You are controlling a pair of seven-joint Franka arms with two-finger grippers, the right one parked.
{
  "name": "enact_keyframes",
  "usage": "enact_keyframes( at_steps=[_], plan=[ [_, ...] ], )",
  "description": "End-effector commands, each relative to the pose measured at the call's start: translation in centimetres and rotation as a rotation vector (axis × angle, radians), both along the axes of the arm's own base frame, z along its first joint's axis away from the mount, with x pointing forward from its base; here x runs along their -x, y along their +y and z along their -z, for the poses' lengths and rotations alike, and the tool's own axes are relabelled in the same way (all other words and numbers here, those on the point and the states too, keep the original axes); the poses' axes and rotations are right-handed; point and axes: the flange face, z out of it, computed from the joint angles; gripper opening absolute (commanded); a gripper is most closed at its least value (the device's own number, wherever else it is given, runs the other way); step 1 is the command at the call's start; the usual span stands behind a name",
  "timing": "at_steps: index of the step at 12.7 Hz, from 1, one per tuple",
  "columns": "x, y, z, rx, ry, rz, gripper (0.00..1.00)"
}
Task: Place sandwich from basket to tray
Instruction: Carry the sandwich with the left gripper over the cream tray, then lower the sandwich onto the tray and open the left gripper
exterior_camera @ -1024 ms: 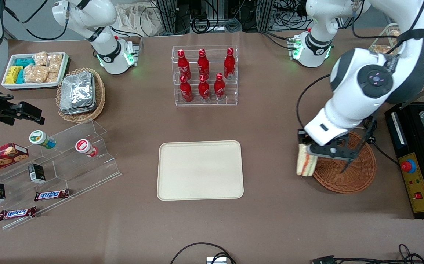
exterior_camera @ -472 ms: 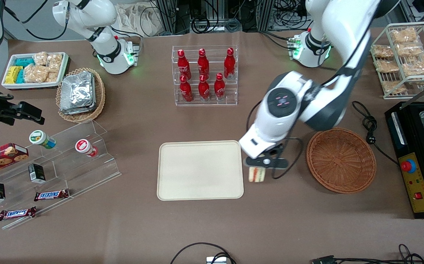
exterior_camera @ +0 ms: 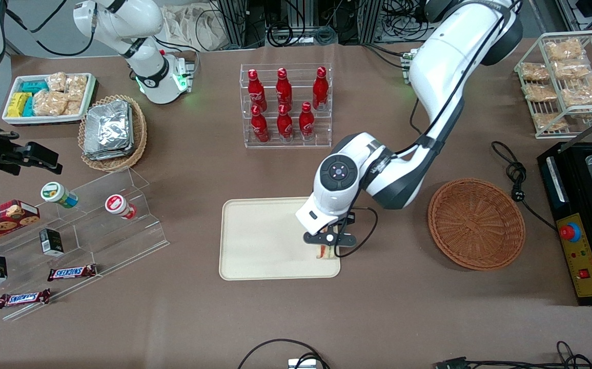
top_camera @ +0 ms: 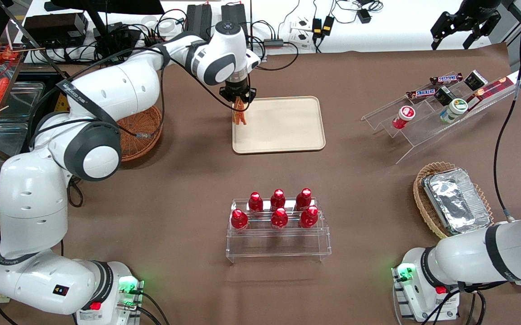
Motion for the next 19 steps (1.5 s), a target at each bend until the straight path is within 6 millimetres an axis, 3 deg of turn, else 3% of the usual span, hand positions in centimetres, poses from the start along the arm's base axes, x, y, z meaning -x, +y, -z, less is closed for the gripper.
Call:
enact_keyframes(
  at_steps=[1, 6, 11, 12, 13, 14, 15, 19],
  plan=[
    [0.3, -2.3, 1.5, -0.001, -0.038, -0.025, 0.17],
    [1.1, -3.5, 5.9, -0.007, -0.038, -0.026, 0.18],
    [1.7, -4.1, 8.0, -0.016, -0.030, -0.012, 0.22],
    [1.9, -4.1, 8.7, -0.021, -0.021, -0.014, 0.32],
    [2.0, -4.1, 8.9, -0.022, -0.018, -0.014, 0.50],
    [2.0, -4.1, 8.9, -0.020, -0.018, -0.016, 0.89],
    [2.1, -4.1, 9.0, -0.022, -0.016, -0.020, 1.00],
    [1.9, -4.1, 7.8, -0.015, -0.028, -0.064, 1.00]
  ],
)
